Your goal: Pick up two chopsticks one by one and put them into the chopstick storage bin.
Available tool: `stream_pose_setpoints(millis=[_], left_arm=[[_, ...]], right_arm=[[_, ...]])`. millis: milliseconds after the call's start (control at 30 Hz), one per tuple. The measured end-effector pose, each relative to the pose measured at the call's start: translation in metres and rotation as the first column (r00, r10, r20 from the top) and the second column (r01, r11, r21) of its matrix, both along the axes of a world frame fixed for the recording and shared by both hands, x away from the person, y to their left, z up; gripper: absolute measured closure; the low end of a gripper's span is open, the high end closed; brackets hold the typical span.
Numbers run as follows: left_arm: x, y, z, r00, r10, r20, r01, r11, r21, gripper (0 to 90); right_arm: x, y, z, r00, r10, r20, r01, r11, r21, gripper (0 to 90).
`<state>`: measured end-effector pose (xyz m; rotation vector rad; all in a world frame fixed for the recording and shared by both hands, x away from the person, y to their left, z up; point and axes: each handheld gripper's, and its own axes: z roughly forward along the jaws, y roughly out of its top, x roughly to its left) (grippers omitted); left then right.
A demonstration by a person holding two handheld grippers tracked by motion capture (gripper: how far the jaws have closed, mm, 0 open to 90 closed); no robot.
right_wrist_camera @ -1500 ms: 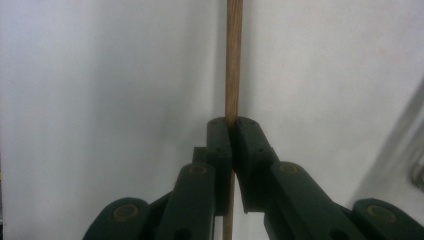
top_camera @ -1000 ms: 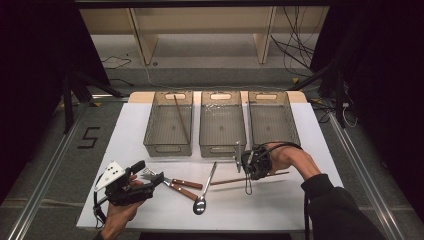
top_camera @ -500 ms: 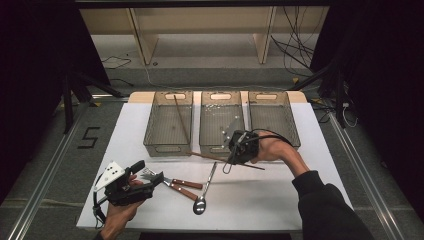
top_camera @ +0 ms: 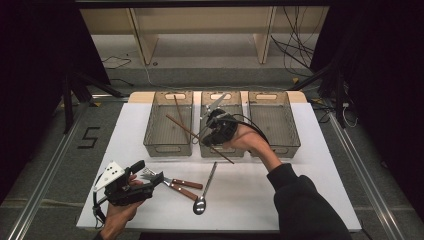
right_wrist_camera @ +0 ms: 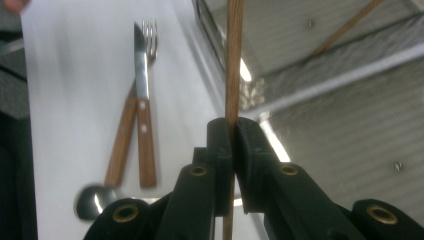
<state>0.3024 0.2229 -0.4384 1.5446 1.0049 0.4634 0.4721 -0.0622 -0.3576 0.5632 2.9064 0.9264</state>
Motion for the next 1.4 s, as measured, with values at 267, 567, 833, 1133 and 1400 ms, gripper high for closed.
stream_pose_setpoints(millis=[267,567,833,1133,1400], left_arm=[[0.0,0.001,0.0,1.0,0.002,0.002,-0.002,1.0,-0.008,13.9],[0.0,0.001,0.001,1.0,0.002,0.003,-0.002,0.9999,-0.012,13.9],[0.0,0.002,0.001,1.0,0.001,0.003,-0.001,1.0,-0.009,13.9],[0.0,0.002,0.001,1.0,0.001,0.004,-0.001,0.9999,-0.012,13.9],[0.0,0.003,0.001,1.0,0.0,0.006,0.001,0.9999,-0.01,13.9]], right_arm=[[0.016,0.026,0.008,0.9974,-0.07,-0.016,0.071,0.9947,0.075,85.9],[0.031,0.042,0.014,0.9895,-0.143,-0.022,0.144,0.9803,0.135,85.9],[0.037,0.053,0.02,0.9851,-0.17,-0.024,0.172,0.9703,0.17,85.9],[0.044,0.061,0.023,0.98,-0.197,-0.029,0.199,0.9599,0.198,85.8],[0.053,0.066,0.026,0.9718,-0.232,-0.038,0.235,0.9478,0.215,85.8]])
